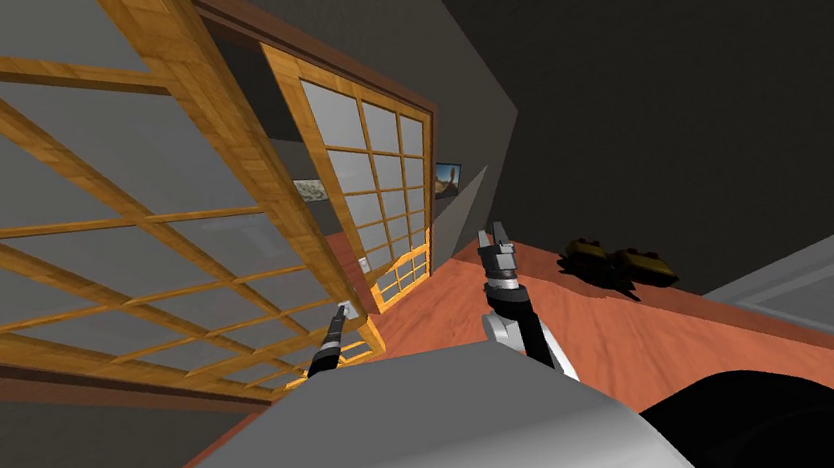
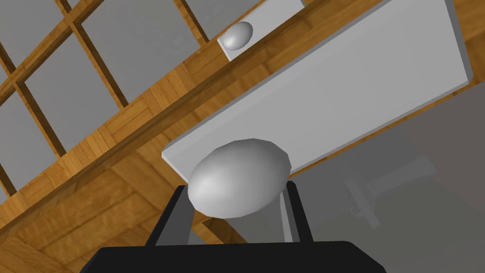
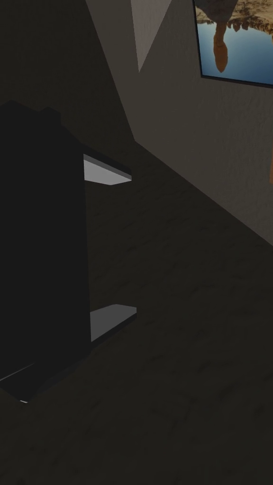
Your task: Pull the door open
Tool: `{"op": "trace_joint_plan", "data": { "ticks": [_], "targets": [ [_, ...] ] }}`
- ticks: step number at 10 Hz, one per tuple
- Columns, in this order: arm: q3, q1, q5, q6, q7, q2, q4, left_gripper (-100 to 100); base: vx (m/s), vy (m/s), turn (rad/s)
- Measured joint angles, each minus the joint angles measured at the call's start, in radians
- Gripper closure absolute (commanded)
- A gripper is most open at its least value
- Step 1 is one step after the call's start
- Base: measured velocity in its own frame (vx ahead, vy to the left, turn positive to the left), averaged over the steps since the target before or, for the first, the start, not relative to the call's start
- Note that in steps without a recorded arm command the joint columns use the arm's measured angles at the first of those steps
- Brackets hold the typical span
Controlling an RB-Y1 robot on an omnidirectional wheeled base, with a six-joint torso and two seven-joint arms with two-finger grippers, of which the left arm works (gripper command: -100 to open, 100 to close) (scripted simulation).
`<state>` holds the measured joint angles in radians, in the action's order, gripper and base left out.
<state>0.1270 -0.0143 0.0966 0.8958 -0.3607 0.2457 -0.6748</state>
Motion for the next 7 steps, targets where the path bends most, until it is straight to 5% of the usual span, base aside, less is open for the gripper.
{"op": "trace_joint_plan", "data": {
  "ticks": [7],
  "targets": [
    [-0.014,-0.004,0.054,-0.005,0.163,0.002,-0.007,100,-0.036,0.017,-0.053]
  ]
}}
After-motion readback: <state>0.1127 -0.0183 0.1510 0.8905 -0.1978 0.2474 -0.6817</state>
